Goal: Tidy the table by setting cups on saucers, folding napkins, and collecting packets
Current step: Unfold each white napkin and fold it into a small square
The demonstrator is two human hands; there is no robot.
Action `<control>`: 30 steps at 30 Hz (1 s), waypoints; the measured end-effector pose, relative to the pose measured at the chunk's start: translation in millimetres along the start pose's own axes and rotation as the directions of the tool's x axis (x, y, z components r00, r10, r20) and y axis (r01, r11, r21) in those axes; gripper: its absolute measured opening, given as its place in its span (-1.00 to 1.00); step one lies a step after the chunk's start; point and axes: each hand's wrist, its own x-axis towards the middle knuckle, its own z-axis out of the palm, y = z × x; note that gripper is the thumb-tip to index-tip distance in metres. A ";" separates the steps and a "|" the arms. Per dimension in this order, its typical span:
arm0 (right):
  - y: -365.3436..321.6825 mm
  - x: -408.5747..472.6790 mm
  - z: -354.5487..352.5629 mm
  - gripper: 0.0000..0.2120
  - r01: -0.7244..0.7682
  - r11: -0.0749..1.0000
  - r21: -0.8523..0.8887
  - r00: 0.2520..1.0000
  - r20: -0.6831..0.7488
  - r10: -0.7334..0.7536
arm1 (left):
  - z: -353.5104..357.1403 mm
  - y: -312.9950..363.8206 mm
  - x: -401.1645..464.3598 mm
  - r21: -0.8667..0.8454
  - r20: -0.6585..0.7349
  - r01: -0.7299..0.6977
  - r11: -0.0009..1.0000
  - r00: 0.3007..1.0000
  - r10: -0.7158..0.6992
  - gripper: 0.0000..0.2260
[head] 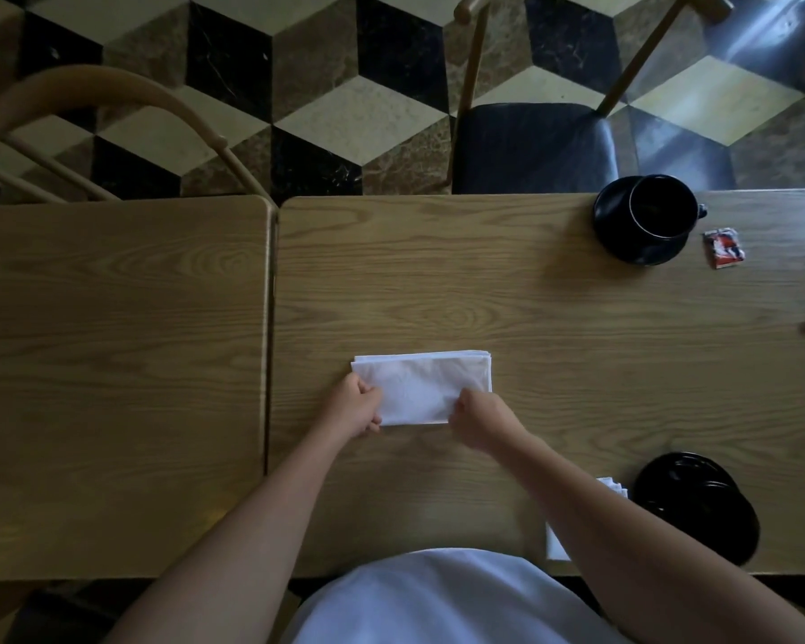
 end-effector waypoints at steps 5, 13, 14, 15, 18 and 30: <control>-11.5 10.9 -26.7 -0.79 0.168 0.974 -0.154 0.893 -0.395 -0.217 | 22.5 0.1 -28.9 -0.303 0.040 0.056 0.951 0.998 -0.046 -0.89; -37.0 40.6 -48.0 -0.62 0.099 0.884 -0.458 0.987 -0.069 -0.147 | 78.7 -7.1 -71.5 -0.425 0.480 0.409 0.808 0.858 -0.182 -0.87; -38.6 41.3 -48.9 -0.63 0.102 0.857 -0.506 0.990 -0.035 -0.139 | 80.9 -8.2 -72.9 -0.454 0.497 0.440 0.775 0.847 -0.190 -0.86; -39.7 40.9 -49.1 -0.65 0.121 0.830 -0.545 0.989 -0.007 -0.148 | 81.7 -9.2 -74.1 -0.491 0.516 0.475 0.730 0.834 -0.196 -0.84; -46.5 35.0 -52.7 -0.70 0.273 0.819 -0.504 0.962 0.121 -0.246 | 80.2 -10.3 -76.9 -0.631 0.562 0.563 0.534 0.806 -0.186 -0.67; -42.0 -32.2 -65.1 -0.80 0.391 0.727 0.565 0.920 -0.210 -0.332 | 22.7 13.9 -73.4 -0.935 0.342 0.310 0.171 0.915 0.216 -0.71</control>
